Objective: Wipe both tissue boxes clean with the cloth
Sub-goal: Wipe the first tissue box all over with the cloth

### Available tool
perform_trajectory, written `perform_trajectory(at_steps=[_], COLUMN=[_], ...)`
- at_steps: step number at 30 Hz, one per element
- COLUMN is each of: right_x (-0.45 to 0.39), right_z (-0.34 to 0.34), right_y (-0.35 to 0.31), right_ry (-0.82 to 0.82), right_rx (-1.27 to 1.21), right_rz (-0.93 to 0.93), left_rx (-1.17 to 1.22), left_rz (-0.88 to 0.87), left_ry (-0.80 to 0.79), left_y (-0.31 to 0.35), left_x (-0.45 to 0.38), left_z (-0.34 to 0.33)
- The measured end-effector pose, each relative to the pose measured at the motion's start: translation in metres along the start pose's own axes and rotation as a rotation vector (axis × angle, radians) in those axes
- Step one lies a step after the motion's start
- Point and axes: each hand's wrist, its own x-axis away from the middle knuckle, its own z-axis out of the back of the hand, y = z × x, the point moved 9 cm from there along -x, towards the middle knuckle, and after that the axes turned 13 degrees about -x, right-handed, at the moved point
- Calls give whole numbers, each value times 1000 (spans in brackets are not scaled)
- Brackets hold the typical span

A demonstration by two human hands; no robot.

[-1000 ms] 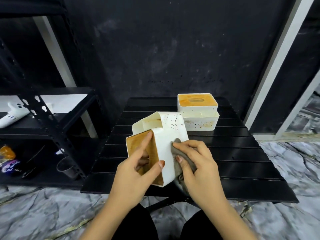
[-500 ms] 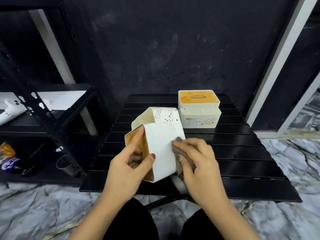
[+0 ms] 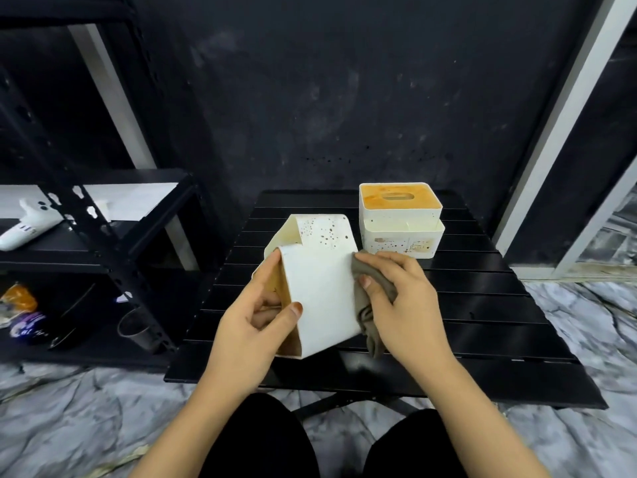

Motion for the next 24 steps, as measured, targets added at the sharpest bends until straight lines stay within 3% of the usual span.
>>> perform_trajectory(at_steps=[5,10,19,24], right_x=[6,15,46,45], right_z=[-5,-4,-1,-21], right_y=[6,2,-13,-48], right_ry=[-50,-34,51,-2], right_rx=[-157,-204,81,187], right_rz=[-95,-52,234,442], left_rx=[72,46,151,140], left_rz=[45,26,54,22], left_ry=[-2,-22,-39,-93], left_y=[-6,-2,-3,2], left_x=[0,2,10,18], left_z=[6,10,2,-10])
